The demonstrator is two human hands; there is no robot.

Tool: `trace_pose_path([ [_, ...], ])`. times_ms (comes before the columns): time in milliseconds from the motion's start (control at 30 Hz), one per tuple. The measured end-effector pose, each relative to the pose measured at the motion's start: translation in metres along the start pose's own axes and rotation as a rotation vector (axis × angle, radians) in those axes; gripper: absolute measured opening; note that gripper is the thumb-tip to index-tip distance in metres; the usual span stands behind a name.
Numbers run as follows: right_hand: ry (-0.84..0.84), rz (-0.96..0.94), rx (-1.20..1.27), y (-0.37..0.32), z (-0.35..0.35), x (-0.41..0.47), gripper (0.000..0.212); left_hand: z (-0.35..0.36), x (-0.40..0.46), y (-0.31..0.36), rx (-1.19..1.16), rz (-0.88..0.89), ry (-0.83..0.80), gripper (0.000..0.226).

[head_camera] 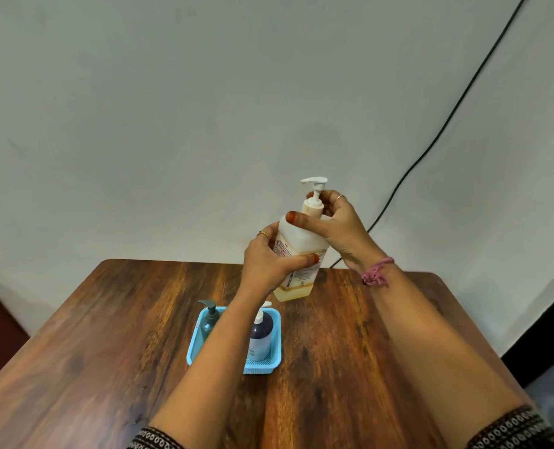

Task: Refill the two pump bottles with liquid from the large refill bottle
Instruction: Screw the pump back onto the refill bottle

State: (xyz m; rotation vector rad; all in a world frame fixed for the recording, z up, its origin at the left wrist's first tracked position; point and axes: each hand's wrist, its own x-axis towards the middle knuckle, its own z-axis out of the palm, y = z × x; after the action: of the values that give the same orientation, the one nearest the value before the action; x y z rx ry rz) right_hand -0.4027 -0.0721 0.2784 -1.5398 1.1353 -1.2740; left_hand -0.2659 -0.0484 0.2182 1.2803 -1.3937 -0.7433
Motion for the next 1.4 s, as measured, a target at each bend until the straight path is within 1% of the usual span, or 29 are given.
trace_pose_path([
  [33, -0.058, 0.010, -0.010, 0.000, -0.004, -0.001, 0.058, 0.000, 0.000, -0.001, -0.007, -0.004, 0.003, 0.076],
  [100, -0.179, 0.012, 0.021, 0.000, -0.014, -0.001, 0.048, -0.001, 0.001, -0.002, -0.012, -0.007, 0.007, 0.078],
  [133, -0.205, 0.002, 0.044, 0.000, -0.017, -0.002, 0.044, -0.002, 0.001, -0.002, -0.008, -0.005, 0.007, 0.079],
  [167, -0.185, -0.009, 0.053, 0.001, -0.016, -0.002, 0.043, -0.002, 0.001, -0.002, -0.005, -0.002, 0.008, 0.080],
  [200, -0.121, -0.016, 0.041, 0.001, -0.013, -0.002, 0.044, -0.001, 0.001, -0.002, -0.004, -0.001, 0.010, 0.079],
  [267, 0.032, -0.008, -0.032, 0.002, -0.004, -0.001, 0.056, -0.001, 0.000, -0.002, 0.003, 0.003, 0.013, 0.077],
  [300, 0.058, 0.003, -0.067, 0.003, -0.001, -0.001, 0.062, -0.001, -0.001, -0.002, 0.005, 0.003, 0.012, 0.076],
  [333, 0.034, 0.012, -0.078, 0.003, -0.002, -0.001, 0.068, -0.001, -0.001, -0.002, 0.002, -0.001, 0.010, 0.076],
  [367, -0.025, 0.020, -0.053, 0.003, -0.006, -0.001, 0.072, -0.001, -0.001, -0.002, -0.005, -0.007, 0.006, 0.076],
  [400, -0.100, 0.031, 0.004, 0.003, -0.012, -0.001, 0.071, -0.002, -0.001, -0.002, -0.013, -0.012, 0.003, 0.077],
  [467, -0.212, 0.015, 0.148, 0.002, -0.021, -0.001, 0.054, -0.003, -0.001, -0.001, -0.025, -0.021, -0.001, 0.079],
  [500, -0.211, -0.001, 0.174, 0.001, -0.022, -0.002, 0.045, -0.003, -0.001, -0.001, -0.031, -0.025, -0.002, 0.079],
  [567, -0.078, -0.020, 0.142, 0.000, -0.015, -0.003, 0.038, -0.003, -0.001, 0.000, -0.043, -0.030, -0.001, 0.078],
  [600, 0.003, -0.022, 0.110, 0.002, -0.011, -0.001, 0.040, -0.003, -0.002, -0.001, -0.048, -0.034, 0.002, 0.077],
  [633, 0.049, -0.018, 0.082, 0.003, -0.007, 0.000, 0.045, -0.003, -0.002, -0.001, -0.051, -0.037, 0.005, 0.076],
  [667, 0.046, -0.005, 0.065, 0.004, -0.006, 0.001, 0.051, -0.003, -0.001, -0.002, -0.054, -0.040, 0.007, 0.075],
  [733, -0.075, 0.022, 0.135, 0.006, -0.010, 0.003, 0.059, -0.003, -0.001, -0.003, -0.054, -0.041, 0.003, 0.076],
  [800, -0.207, 0.042, 0.224, 0.005, -0.017, 0.002, 0.048, -0.003, -0.001, -0.003, -0.045, -0.038, -0.008, 0.079],
  [833, -0.240, 0.040, 0.223, 0.003, -0.017, 0.000, 0.042, -0.003, -0.001, -0.003, -0.042, -0.038, -0.012, 0.079],
  [867, -0.237, 0.033, 0.207, 0.004, -0.016, -0.001, 0.039, -0.003, -0.002, -0.004, -0.042, -0.042, -0.011, 0.079],
  [900, -0.198, 0.026, 0.188, 0.004, -0.012, -0.002, 0.038, -0.003, -0.002, -0.005, -0.043, -0.046, -0.005, 0.079],
  [967, -0.052, 0.020, 0.152, 0.004, -0.003, -0.004, 0.039, -0.002, -0.002, -0.007, -0.039, -0.048, 0.017, 0.078],
  [1067, 0.146, 0.057, 0.133, 0.009, 0.011, -0.007, 0.047, 0.000, -0.002, -0.009, -0.036, -0.047, 0.031, 0.076],
  [1133, 0.226, 0.067, 0.092, 0.012, 0.017, -0.008, 0.054, 0.002, -0.003, -0.009, -0.039, -0.047, 0.019, 0.075],
  [1167, 0.225, 0.070, 0.065, 0.013, 0.016, -0.007, 0.056, 0.002, -0.003, -0.009, -0.039, -0.047, 0.015, 0.075],
  [1200, 0.189, 0.072, 0.045, 0.014, 0.014, -0.005, 0.058, 0.001, -0.004, -0.009, -0.040, -0.048, 0.012, 0.074],
  [1233, 0.120, 0.074, 0.039, 0.014, 0.010, -0.002, 0.058, 0.000, -0.004, -0.010, -0.042, -0.050, 0.009, 0.074],
  [1333, -0.173, 0.071, 0.132, 0.015, -0.008, 0.002, 0.060, -0.003, -0.003, -0.009, -0.042, -0.056, -0.011, 0.075],
  [1400, -0.271, 0.049, 0.163, 0.014, -0.014, 0.000, 0.051, -0.004, -0.002, -0.008, -0.035, -0.050, -0.030, 0.077],
])
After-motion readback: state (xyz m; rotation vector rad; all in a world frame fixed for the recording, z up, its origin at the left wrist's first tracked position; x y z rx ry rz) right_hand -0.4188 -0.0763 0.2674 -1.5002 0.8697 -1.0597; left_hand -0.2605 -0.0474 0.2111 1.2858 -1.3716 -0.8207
